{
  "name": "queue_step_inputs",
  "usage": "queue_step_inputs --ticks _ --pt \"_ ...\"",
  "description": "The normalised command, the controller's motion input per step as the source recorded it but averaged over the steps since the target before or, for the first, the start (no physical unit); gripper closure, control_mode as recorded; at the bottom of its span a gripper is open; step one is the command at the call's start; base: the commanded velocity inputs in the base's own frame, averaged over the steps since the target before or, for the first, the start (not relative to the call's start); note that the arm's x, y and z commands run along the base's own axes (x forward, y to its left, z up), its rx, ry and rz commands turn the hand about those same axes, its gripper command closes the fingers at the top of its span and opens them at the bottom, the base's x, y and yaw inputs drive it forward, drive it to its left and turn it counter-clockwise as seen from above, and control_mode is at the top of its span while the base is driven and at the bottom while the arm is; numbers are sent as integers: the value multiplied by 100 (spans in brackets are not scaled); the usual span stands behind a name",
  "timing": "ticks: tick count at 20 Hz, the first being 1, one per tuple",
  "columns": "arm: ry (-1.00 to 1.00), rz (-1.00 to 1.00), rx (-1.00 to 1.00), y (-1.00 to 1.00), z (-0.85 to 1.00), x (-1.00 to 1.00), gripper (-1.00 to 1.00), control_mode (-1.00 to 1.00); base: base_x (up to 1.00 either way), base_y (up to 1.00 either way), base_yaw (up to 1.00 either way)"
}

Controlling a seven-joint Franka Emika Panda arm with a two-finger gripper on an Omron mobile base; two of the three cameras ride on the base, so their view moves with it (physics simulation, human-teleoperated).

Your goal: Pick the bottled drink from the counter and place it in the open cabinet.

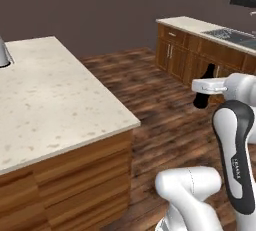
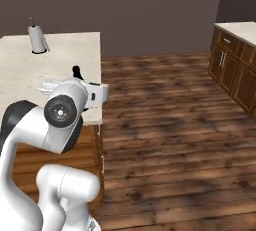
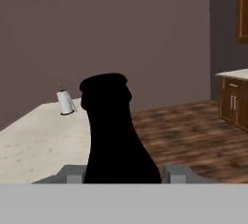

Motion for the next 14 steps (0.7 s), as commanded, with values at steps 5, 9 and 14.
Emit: queue_step_inputs --ticks 5,9,14 --pt "0 0 0 0 0 0 100 100 -46 -16 -73" --pt "0 0 0 0 0 0 100 100 -9 -22 -72" --pt "0 0 0 0 0 0 100 100 0 -24 -74"
